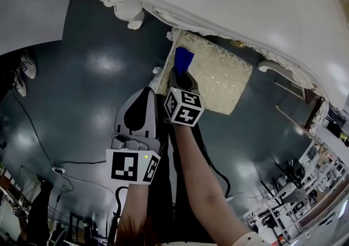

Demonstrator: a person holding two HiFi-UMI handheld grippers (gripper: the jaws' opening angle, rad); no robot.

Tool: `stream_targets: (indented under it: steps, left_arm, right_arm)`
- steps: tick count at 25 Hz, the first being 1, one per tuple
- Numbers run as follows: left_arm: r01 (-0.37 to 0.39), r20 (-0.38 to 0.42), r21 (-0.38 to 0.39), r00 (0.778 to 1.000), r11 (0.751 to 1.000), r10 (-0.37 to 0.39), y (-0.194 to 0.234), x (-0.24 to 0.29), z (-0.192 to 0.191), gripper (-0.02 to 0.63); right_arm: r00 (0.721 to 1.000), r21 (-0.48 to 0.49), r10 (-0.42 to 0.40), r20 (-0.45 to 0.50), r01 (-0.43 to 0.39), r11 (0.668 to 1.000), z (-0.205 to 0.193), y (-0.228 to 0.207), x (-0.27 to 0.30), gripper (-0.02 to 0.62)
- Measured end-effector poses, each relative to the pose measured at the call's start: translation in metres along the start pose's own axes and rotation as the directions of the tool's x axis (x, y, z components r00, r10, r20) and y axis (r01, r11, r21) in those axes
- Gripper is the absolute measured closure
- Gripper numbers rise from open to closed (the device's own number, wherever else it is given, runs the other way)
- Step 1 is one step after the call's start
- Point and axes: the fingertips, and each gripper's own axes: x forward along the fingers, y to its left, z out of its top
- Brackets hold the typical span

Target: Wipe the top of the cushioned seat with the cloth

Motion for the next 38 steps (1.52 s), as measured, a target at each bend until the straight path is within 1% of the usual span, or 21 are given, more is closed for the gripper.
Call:
stream_targets:
  steps: [6, 13, 16, 20, 23, 28, 31, 33, 37, 38]
  left_arm:
    - [-0.007, -0.003, -0.003, 1.0, 1.0, 0.007, 0.004, -0.002, 0.001, 0.607]
    - [-0.018, -0.003, -0.004, 1.0, 1.0, 0.018, 0.007, -0.001, 0.001, 0.607]
    - [-0.022, -0.005, -0.002, 1.0, 1.0, 0.022, 0.008, -0.001, 0.002, 0.607]
    - [-0.028, -0.007, 0.004, 1.0, 1.0, 0.028, 0.01, 0.002, 0.001, 0.607]
    - [-0.035, -0.007, 0.01, 0.999, 0.999, 0.035, 0.01, 0.002, 0.001, 0.608]
    - [-0.029, -0.012, 0.021, 1.0, 0.999, 0.029, 0.0, 0.003, -0.002, 0.608]
    - [-0.022, -0.015, 0.03, 1.0, 0.999, 0.022, -0.006, 0.006, -0.002, 0.608]
    - [-0.024, -0.015, 0.042, 1.0, 0.999, 0.024, -0.01, 0.006, -0.001, 0.607]
    - [-0.035, -0.013, 0.058, 0.999, 0.998, 0.036, -0.018, 0.004, 0.0, 0.608]
    - [-0.038, -0.013, 0.063, 0.999, 0.997, 0.039, -0.02, 0.004, 0.0, 0.607]
  right_arm:
    - [1.0, -0.014, 0.029, -0.01, -0.029, 0.999, -0.001, 0.011, 0.003, 0.534]
    - [0.996, -0.051, 0.086, -0.032, -0.088, 0.995, -0.003, 0.027, 0.011, 0.534]
    - [0.991, -0.095, 0.115, -0.066, -0.121, 0.988, -0.004, 0.037, 0.016, 0.534]
    - [0.988, -0.142, 0.117, -0.103, -0.131, 0.981, -0.007, 0.042, 0.021, 0.534]
    - [0.987, -0.145, 0.124, -0.106, -0.139, 0.98, -0.007, 0.043, 0.022, 0.534]
    - [0.982, -0.129, 0.16, -0.098, -0.172, 0.977, -0.005, 0.045, 0.02, 0.534]
    - [0.974, -0.137, 0.196, -0.113, -0.21, 0.968, -0.006, 0.047, 0.019, 0.534]
    - [0.967, -0.124, 0.227, -0.118, -0.241, 0.962, -0.005, 0.047, 0.018, 0.534]
    - [0.941, -0.114, 0.3, -0.154, -0.319, 0.941, -0.005, 0.047, 0.012, 0.534]
    - [0.938, -0.119, 0.313, -0.149, -0.331, 0.936, -0.001, 0.046, 0.009, 0.534]
